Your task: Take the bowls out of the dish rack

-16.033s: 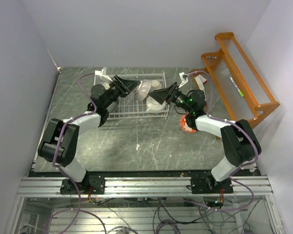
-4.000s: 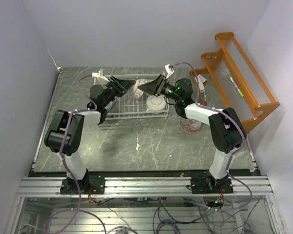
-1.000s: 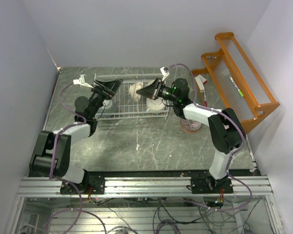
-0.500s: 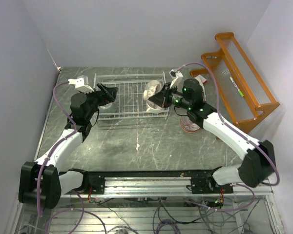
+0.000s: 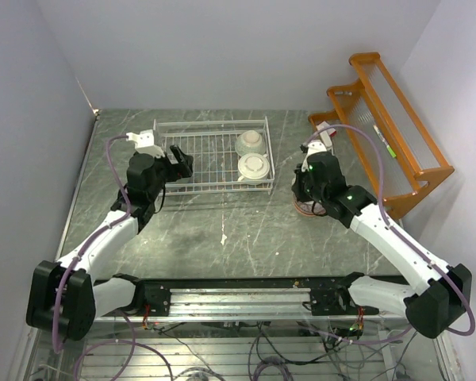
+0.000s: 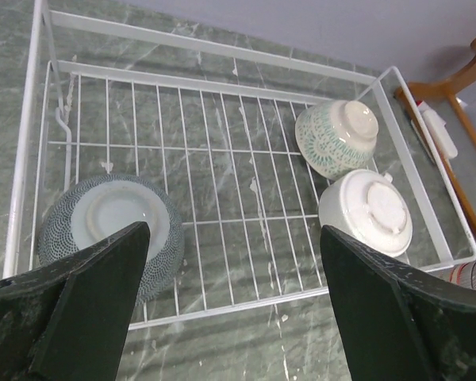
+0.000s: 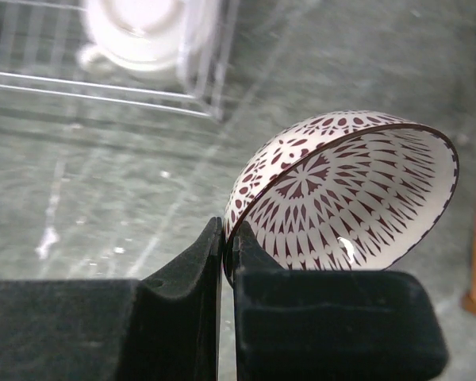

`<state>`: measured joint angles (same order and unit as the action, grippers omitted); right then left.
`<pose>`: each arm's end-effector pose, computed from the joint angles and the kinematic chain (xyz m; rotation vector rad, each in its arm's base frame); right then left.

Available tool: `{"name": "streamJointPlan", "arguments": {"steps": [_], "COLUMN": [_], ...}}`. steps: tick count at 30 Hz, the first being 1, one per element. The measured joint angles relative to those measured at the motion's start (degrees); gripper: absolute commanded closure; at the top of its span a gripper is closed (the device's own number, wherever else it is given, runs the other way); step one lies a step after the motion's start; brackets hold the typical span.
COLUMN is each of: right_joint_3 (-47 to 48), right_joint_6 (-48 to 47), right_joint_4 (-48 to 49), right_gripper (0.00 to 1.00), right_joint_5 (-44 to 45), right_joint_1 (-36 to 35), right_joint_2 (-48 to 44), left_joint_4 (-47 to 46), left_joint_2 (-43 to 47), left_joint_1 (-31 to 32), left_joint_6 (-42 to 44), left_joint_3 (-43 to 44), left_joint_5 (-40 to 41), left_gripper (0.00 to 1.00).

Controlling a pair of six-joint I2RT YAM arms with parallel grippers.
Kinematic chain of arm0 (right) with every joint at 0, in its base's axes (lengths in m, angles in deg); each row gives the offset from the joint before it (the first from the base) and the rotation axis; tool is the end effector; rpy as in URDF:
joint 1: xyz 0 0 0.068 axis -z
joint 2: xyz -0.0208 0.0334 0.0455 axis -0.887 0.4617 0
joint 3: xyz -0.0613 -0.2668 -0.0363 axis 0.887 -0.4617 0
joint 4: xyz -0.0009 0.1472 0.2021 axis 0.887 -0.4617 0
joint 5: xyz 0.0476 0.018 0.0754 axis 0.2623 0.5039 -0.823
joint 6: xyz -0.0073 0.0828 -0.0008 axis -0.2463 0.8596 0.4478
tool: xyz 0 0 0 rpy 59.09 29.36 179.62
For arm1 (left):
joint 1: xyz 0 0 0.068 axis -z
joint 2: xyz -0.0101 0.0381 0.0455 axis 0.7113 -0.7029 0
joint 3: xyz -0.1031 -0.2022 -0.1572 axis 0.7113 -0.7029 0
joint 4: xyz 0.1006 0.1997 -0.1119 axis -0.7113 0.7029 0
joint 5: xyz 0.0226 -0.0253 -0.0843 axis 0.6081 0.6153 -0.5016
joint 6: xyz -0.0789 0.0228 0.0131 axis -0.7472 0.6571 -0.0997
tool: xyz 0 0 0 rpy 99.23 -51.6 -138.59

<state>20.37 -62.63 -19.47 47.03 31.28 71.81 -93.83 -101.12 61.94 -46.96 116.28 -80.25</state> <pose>0.2279 0.1247 0.2918 -0.1831 2.2035 0.2983 0.2751 -0.0777 0.2754 -0.1754 1.7811 -0.4801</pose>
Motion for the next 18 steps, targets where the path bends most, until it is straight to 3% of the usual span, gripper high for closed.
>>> {"name": "streamJointPlan", "arguments": {"steps": [6,11,18], "right_joint_3": [-0.3,-0.3,-0.3], "right_joint_6": [-1.2,-2.3,-3.8], "right_joint_4": [-5.5,-7.4,-7.6], "right_gripper": [1.0,1.0,1.0], "right_joint_5": [8.0,10.4,11.6], "right_joint_1": [0.0,0.0,0.1], "right_joint_2": [2.1,3.9,7.2], "left_joint_4": [1.7,3.2,3.5], "left_joint_2": [-0.6,-3.5,-3.3], "left_joint_1": [5.3,11.0,14.0], "left_joint_6": [0.9,0.9,0.9], "left_joint_3": [0.0,0.4,-0.2], "left_joint_5": [3.9,7.2,10.8], "left_gripper": [0.03,0.03,0.03]}}
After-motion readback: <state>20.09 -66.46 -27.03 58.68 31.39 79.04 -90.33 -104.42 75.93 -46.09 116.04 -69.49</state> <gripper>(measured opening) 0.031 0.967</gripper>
